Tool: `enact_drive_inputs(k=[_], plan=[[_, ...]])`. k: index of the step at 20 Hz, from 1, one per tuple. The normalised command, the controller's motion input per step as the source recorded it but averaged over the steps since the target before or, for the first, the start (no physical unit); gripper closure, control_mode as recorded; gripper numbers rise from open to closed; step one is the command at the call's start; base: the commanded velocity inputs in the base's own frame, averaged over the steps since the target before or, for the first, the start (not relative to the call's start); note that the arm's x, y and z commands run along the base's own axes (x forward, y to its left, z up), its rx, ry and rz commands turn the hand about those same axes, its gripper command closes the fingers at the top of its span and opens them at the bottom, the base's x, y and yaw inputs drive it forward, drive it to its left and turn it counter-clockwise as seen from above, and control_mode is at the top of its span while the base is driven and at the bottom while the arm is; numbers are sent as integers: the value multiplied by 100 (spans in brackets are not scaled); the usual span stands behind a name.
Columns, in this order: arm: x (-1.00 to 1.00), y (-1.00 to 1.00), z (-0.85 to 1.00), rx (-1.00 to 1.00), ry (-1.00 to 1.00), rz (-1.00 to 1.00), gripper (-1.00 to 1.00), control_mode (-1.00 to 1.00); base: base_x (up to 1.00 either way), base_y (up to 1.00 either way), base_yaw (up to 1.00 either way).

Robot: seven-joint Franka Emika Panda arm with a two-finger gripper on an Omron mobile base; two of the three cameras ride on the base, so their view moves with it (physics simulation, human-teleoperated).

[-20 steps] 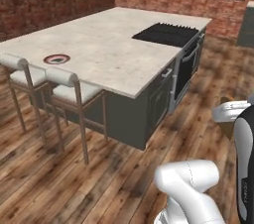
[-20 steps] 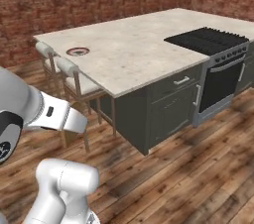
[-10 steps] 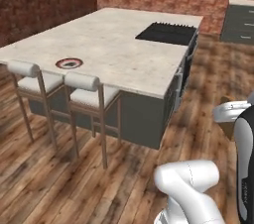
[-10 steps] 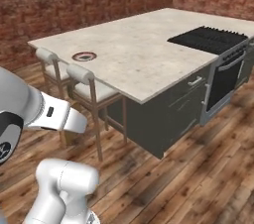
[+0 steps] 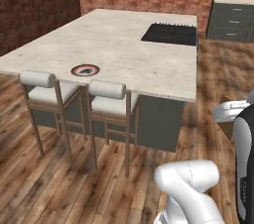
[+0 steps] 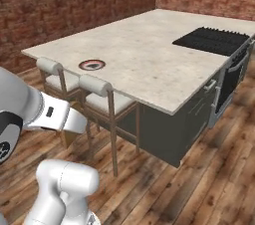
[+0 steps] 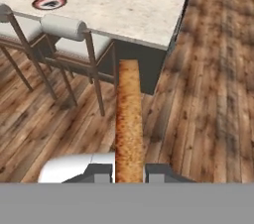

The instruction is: Start the toaster. Once the lever pops up, take the bread to the plate on the dining counter.

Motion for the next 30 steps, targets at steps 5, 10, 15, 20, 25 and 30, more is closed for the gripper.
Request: enact_drive_inputs(k=[5, 10, 15, 20, 25, 30], plan=[[0, 0, 0, 0, 0, 0, 100, 100, 12, 94, -23], [0, 0, 0, 0, 0, 0, 100, 100, 18, 96, -23], [0, 0, 0, 0, 0, 0, 100, 100, 20, 94, -23], [0, 0, 0, 0, 0, 0, 100, 100, 12, 80, -22], [0, 0, 0, 0, 0, 0, 100, 100, 21, 78, -21], [0, 0, 0, 0, 0, 0, 100, 100, 25, 76, -21]])
